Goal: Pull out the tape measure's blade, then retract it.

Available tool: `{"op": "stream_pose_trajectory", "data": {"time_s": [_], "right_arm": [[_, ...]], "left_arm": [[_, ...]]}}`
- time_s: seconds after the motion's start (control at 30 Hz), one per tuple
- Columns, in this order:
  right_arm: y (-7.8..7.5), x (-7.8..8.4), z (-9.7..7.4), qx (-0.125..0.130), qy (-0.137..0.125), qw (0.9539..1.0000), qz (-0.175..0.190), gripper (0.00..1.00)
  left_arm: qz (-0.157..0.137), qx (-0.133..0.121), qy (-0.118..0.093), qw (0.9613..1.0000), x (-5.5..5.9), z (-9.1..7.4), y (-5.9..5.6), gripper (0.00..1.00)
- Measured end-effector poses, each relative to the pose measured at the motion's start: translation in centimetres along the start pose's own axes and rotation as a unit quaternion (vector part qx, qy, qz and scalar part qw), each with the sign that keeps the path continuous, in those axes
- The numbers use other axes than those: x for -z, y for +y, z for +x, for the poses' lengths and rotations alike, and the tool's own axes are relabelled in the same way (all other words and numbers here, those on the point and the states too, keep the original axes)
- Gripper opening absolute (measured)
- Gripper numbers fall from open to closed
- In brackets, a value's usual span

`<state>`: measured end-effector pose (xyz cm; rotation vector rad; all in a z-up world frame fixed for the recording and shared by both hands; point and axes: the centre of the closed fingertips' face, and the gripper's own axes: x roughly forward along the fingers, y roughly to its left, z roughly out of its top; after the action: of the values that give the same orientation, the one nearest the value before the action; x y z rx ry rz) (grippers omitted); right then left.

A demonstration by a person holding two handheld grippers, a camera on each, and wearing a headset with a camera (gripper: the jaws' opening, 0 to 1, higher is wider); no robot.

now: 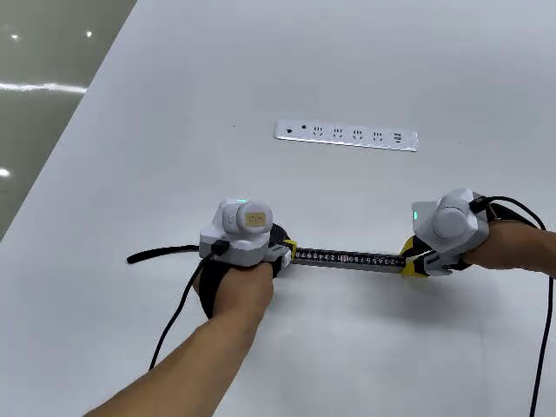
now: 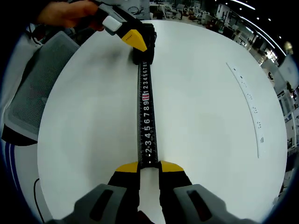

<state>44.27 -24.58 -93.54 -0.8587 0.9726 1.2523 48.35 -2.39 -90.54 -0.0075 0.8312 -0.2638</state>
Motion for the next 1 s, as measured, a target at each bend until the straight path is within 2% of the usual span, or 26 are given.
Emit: {"op": "stream_pose_trajectory", "data": {"time_s": [0.7,0.77,1.0], "right_arm": [[-0.5,-1.8,0.8,-0.003,-0.008,1.0000,-0.001,0.15],[-0.5,-2.2,1.0,-0.005,-0.013,0.9998,0.013,0.15],[-0.8,-2.9,1.6,-0.013,-0.014,0.9998,0.010,0.15]], "left_arm": [[0.001,0.001,0.001,1.0000,0.0,0.1,0.0,0.59],[0.002,0.002,0.001,1.0000,0.0,0.1,0.0,0.59],[0.003,0.002,0.003,1.0000,0.0,0.2,0.0,0.59]]}}
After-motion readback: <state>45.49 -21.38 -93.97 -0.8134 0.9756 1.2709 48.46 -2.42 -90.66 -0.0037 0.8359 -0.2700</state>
